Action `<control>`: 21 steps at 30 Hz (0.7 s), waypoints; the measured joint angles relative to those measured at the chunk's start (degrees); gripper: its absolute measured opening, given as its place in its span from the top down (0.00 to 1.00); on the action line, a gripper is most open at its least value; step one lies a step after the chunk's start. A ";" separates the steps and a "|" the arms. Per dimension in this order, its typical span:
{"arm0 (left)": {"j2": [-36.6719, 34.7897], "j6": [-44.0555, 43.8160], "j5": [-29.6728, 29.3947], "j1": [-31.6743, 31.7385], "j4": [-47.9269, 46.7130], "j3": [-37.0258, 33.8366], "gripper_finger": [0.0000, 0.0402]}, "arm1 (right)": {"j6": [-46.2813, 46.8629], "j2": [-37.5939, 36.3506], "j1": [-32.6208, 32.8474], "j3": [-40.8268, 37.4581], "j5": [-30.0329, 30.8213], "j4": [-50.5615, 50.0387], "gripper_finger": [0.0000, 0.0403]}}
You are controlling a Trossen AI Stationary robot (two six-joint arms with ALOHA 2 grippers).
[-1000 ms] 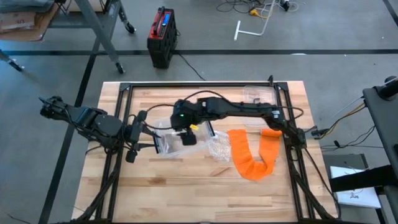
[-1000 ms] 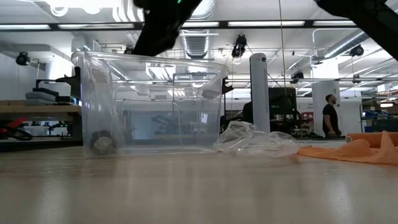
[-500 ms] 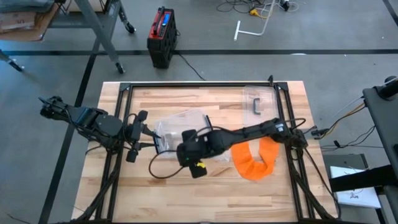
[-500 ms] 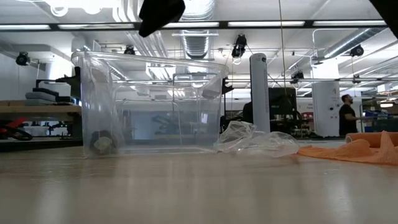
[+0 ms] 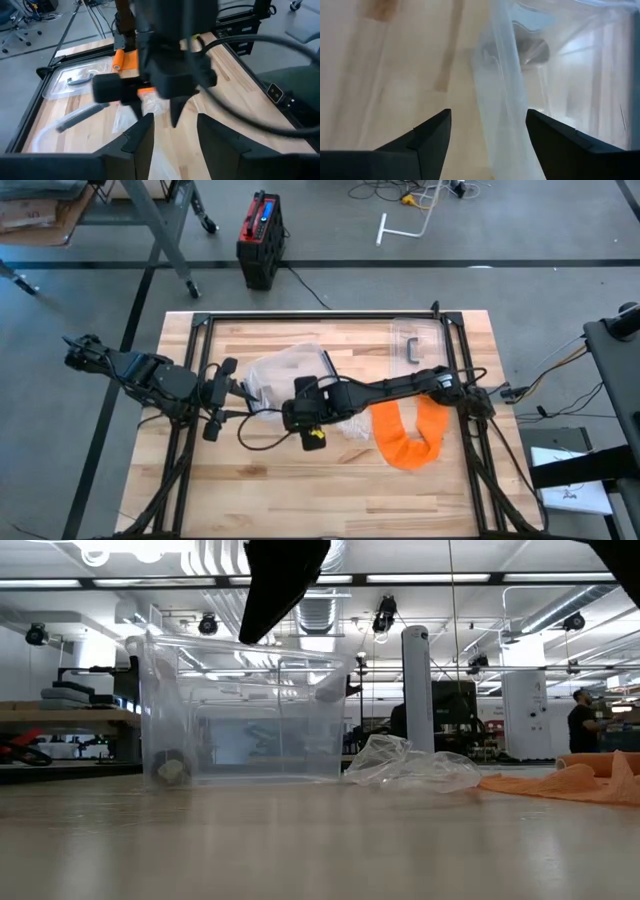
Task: Roll bandage
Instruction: Move the transparent bin to the top corner of the table
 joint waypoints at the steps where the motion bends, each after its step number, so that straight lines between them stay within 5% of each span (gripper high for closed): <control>1: 0.00 0.06 0.00 0.00 -0.02 0.00 0.65 | 0.21 0.00 -0.49 0.00 -0.02 0.18 0.38; 11: -0.04 0.95 0.00 0.00 -0.46 0.00 0.66 | -0.85 -0.68 -0.99 -0.02 -4.92 5.78 0.36; 21: -0.10 2.58 -0.43 -0.02 -0.50 0.19 0.71 | -4.33 4.02 -3.93 -0.06 1.22 16.74 0.40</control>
